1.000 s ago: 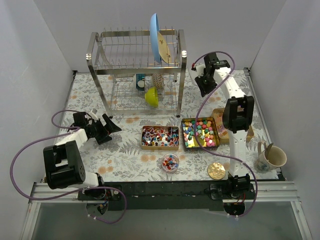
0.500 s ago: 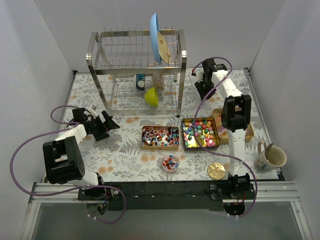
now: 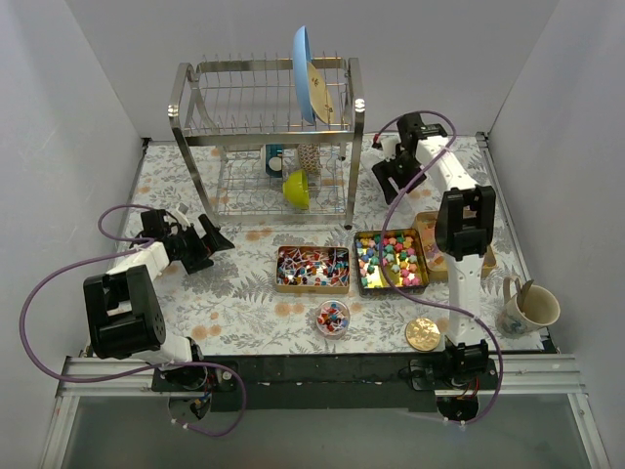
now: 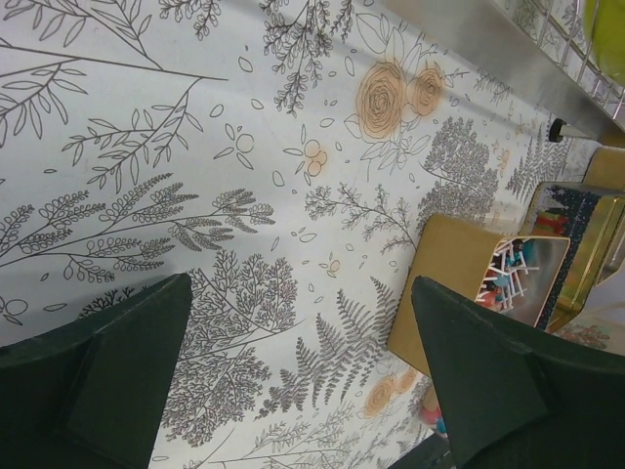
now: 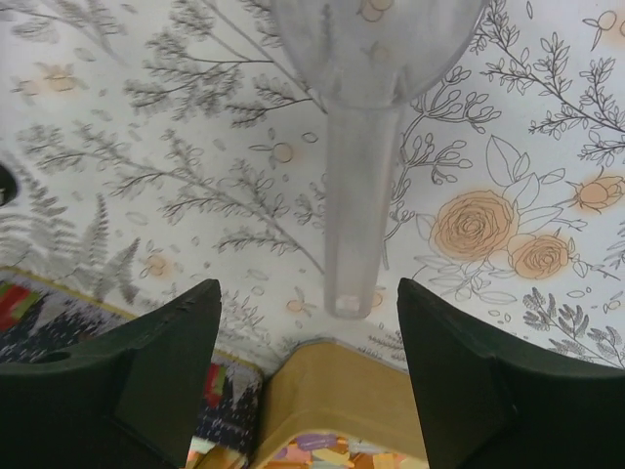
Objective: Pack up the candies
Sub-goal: Place the spatula at the center of the board.
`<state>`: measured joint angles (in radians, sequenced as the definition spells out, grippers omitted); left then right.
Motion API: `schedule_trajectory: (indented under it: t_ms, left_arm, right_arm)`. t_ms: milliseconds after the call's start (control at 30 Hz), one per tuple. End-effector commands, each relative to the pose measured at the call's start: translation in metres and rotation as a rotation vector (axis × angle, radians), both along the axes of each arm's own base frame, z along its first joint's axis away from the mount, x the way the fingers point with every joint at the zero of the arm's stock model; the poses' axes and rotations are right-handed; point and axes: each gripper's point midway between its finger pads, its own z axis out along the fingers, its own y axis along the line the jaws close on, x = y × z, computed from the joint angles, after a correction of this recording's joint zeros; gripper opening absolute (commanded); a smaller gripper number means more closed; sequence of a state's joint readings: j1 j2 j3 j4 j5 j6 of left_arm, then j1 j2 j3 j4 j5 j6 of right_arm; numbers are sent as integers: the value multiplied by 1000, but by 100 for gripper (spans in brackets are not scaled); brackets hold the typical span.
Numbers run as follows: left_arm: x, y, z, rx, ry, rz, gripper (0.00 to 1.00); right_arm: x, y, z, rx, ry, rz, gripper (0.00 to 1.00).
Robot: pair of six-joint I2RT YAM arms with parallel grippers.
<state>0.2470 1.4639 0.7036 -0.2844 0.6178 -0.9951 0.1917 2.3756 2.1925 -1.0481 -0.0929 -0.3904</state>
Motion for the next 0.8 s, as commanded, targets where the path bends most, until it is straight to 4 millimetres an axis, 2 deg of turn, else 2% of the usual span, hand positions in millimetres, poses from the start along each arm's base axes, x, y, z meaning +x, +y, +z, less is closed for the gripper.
schedule_trajectory:
  t_ms: [0, 67, 100, 167, 200, 233, 267, 300, 333, 367, 400, 433, 500, 533, 567, 633, 667, 767]
  left_arm:
    - [16, 1, 19, -8, -85, -8, 96]
    - [16, -1, 20, -21, -85, 3, 98]
    - [16, -2, 22, -30, -94, 2, 98]
    - [16, -4, 29, -47, -113, 8, 98]
    - [15, -5, 31, -54, -117, 8, 98]
    - [14, -7, 37, -56, -135, 6, 98]
    - [13, -8, 41, -58, -147, 2, 98]
    - [12, -8, 43, -60, -156, -2, 98]
    - [9, -10, 48, -57, -173, -5, 98]
    - [8, -10, 49, -56, -179, -2, 98]
    - [6, -10, 51, -57, -186, 2, 98]
    - [1, -12, 49, -61, -185, -1, 98]
    - [-3, -13, 54, -58, -207, -2, 98]
    - [-7, -14, 52, -62, -202, -2, 98]
    - [-8, -14, 54, -57, -213, 0, 98]
    - [-11, -11, 53, -55, -212, 13, 98]
    - [-13, -11, 51, -57, -208, 14, 98]
    - [-15, -8, 52, -53, -219, 24, 98]
  right_arm:
    - [-18, 16, 82, 118, -121, 118, 80]
    - [-31, 16, 92, 128, -134, 188, 81]
    - [-48, 14, 100, 131, -146, 212, 81]
    - [-64, 11, 111, 130, -196, 293, 80]
    - [-74, 9, 136, 126, -287, 329, 80]
    - [-96, 6, 121, 126, -251, 361, 81]
    - [-110, 10, 124, 155, -262, 407, 81]
    - [-126, 8, 146, 141, -350, 511, 81]
    - [-150, 6, 129, 152, -311, 558, 80]
    - [-163, 8, 132, 169, -333, 610, 80]
    - [-178, 6, 149, 142, -421, 715, 80]
    - [-206, 2, 129, 147, -365, 787, 79]
    - [-239, -5, 131, 115, -409, 925, 78]
    - [-259, -11, 122, 78, -402, 1078, 77]
    - [-280, -21, 95, 56, -336, 1135, 77]
    - [-300, -32, 82, -25, -370, 1312, 77]
    - [-319, -42, 57, -40, -303, 1370, 77]
    - [-337, -48, 42, -99, -343, 1556, 77]
